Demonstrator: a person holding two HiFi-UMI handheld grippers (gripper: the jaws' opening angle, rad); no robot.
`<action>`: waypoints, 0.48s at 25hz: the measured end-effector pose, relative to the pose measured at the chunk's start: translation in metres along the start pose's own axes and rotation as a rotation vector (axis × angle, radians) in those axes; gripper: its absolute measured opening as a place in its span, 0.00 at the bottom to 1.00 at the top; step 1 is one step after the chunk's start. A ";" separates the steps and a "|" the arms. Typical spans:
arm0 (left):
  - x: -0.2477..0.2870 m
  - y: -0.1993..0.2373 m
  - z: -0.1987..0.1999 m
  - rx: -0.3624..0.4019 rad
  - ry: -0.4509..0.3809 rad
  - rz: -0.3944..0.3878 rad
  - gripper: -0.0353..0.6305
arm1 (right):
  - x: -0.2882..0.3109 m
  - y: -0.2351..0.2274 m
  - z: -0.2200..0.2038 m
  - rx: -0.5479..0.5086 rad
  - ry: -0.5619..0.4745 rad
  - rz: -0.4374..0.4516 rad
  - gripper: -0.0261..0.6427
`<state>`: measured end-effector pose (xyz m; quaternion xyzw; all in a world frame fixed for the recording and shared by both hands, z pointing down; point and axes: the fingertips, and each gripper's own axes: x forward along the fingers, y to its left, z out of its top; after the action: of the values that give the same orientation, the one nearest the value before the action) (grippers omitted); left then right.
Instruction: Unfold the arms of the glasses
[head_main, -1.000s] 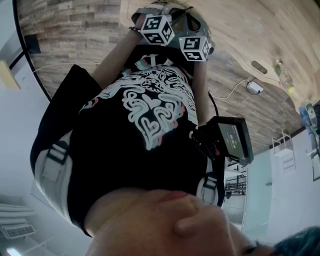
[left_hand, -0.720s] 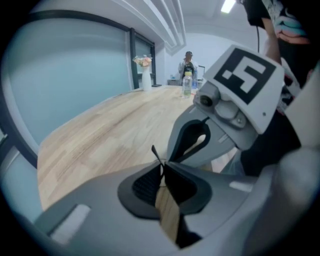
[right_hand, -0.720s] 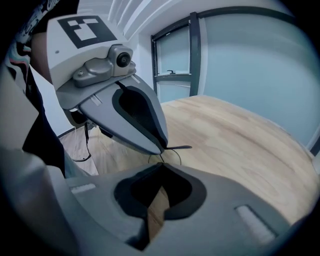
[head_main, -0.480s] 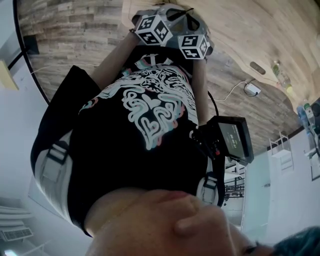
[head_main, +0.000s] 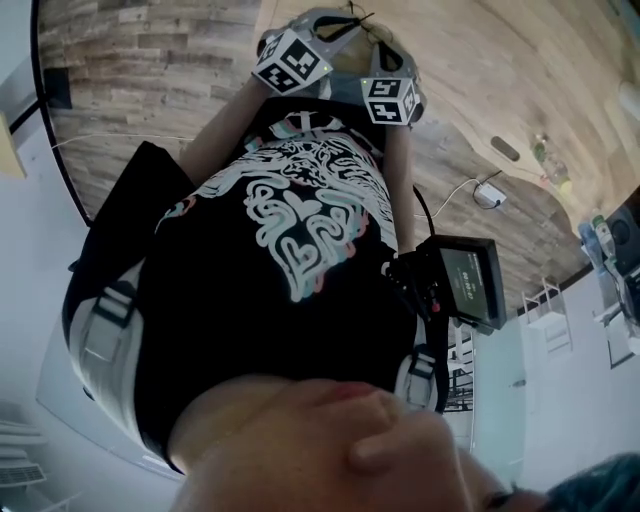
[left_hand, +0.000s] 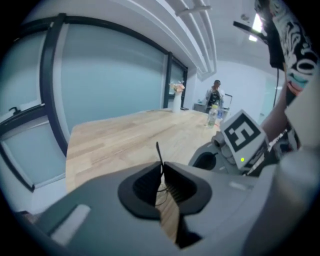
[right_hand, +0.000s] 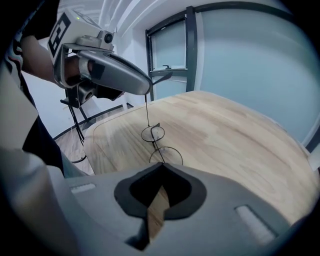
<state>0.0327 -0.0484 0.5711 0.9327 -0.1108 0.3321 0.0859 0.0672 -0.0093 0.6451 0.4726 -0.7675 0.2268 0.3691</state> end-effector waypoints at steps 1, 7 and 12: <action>-0.003 0.006 0.003 -0.022 -0.014 0.011 0.06 | 0.001 0.000 -0.001 0.000 0.007 0.000 0.04; -0.016 0.037 0.005 -0.161 -0.065 0.041 0.06 | 0.006 0.000 -0.002 -0.005 0.044 0.006 0.04; -0.011 0.028 0.008 -0.150 -0.067 0.000 0.06 | 0.005 0.000 -0.001 -0.013 0.057 0.015 0.04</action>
<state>0.0216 -0.0757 0.5605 0.9343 -0.1384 0.2914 0.1519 0.0666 -0.0112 0.6498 0.4576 -0.7618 0.2379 0.3921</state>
